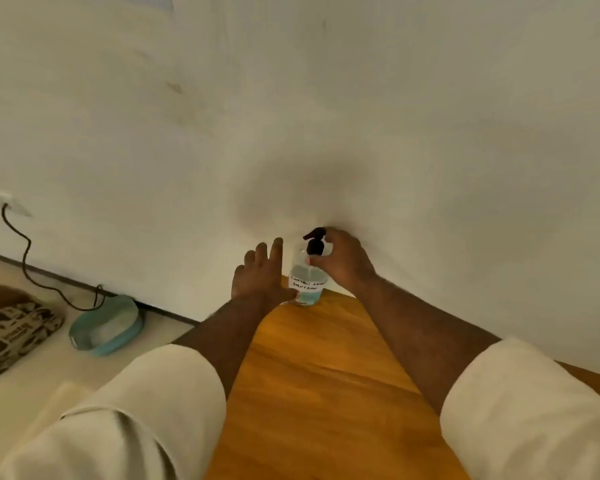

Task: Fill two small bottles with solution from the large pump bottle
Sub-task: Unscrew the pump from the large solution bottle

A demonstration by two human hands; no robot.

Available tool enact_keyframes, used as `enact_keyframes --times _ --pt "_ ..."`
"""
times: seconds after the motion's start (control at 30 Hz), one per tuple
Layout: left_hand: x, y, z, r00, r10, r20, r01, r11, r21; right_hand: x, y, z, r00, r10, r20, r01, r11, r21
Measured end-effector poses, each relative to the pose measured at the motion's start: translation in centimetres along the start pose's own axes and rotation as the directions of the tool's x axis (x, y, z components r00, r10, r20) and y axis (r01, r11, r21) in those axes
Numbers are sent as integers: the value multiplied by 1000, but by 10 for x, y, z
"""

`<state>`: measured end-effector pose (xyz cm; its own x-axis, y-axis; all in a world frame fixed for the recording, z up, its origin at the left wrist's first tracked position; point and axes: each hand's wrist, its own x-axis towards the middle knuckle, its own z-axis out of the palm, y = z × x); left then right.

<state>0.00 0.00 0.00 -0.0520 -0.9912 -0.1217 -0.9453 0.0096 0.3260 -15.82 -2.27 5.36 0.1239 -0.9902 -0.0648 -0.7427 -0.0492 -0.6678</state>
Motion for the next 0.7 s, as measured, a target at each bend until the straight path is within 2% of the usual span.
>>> enact_keyframes --times 0.07,0.23,0.4,0.5,0.6,0.7 --pt "13 0 8 1000 1 10 0 997 -77 15 3 8 1000 5 -17 -4 999 45" --pt "30 2 38 999 17 -30 -25 957 -290 30 21 26 993 -60 -105 59 998 -16" --pt "19 21 54 997 -36 -62 -9 791 -612 22 30 22 994 -86 -74 88 996 20" --pt "-2 35 56 995 -81 -61 18 729 -684 1 33 12 992 -125 -18 124 991 -52" --pt "-29 47 56 991 -90 -96 -1 726 -688 -32 40 0 989 -143 47 145 988 -44" --pt "-79 70 52 991 -22 -134 -82 691 -718 -92 42 -29 988 -151 42 151 989 1"
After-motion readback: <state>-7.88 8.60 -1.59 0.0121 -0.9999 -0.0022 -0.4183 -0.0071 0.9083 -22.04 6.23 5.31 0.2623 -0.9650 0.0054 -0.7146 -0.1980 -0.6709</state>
